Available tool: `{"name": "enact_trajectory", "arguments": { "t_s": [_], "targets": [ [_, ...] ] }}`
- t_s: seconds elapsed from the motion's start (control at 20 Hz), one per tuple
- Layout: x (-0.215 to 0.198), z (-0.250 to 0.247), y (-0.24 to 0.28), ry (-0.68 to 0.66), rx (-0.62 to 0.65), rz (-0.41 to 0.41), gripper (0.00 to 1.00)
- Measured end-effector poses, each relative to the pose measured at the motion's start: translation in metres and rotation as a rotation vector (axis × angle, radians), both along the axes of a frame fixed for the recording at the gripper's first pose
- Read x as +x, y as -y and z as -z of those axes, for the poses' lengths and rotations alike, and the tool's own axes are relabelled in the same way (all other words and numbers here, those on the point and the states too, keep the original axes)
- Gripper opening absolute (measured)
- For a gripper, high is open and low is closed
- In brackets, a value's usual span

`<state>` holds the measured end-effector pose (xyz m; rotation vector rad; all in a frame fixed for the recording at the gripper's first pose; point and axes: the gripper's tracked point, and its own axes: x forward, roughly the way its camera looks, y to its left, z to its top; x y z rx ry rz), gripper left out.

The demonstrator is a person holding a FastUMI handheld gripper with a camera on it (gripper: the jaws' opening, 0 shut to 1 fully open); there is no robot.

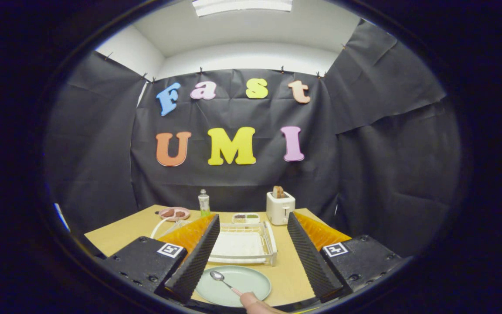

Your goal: Take the plate from the dish rack, then take the spoon from the basket and place it into the plate.

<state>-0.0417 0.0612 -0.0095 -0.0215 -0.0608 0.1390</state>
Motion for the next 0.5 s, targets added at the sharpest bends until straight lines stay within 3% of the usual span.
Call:
{"name": "enact_trajectory", "arguments": {
  "t_s": [0.5],
  "targets": [
    [-0.002,0.005,-0.013,0.011,0.027,-0.062,1.0]
  ]
}}
